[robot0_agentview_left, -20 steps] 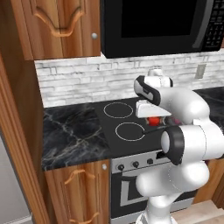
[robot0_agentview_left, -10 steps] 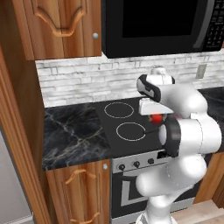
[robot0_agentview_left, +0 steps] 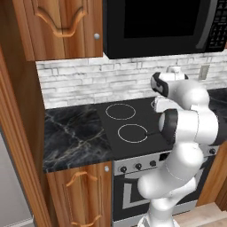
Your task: Place the pan on the front right burner on the stove. Then place the tomato and the onion in the pan and turn on the front right burner.
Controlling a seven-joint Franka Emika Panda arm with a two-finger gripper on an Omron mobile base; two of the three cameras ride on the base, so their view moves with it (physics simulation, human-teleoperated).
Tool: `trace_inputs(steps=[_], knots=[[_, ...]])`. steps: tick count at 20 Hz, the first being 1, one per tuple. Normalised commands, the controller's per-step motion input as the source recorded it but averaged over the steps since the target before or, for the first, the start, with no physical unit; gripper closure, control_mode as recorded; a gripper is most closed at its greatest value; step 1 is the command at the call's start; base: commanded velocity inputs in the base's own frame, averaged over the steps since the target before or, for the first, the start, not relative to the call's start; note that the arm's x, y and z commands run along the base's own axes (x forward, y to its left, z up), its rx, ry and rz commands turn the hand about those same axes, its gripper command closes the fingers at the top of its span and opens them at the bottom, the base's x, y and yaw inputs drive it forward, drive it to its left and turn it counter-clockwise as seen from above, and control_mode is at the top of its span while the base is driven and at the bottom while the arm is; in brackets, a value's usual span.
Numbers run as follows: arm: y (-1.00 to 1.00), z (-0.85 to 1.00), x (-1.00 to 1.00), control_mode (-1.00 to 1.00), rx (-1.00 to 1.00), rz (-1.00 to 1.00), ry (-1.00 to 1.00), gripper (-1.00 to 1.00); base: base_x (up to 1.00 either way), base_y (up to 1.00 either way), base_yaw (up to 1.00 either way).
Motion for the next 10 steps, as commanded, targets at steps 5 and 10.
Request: trace_inputs(steps=[5, 10], knots=[[-0.72, 0.0, -0.05, -1.0, 0.0, 0.0, -0.05, 1.0, 0.0, 0.0, 0.0], [-0.55, -0.06, 0.0, -1.0, 0.0, 0.0, -0.11, 1.0, 0.0, 0.0, 0.0]])
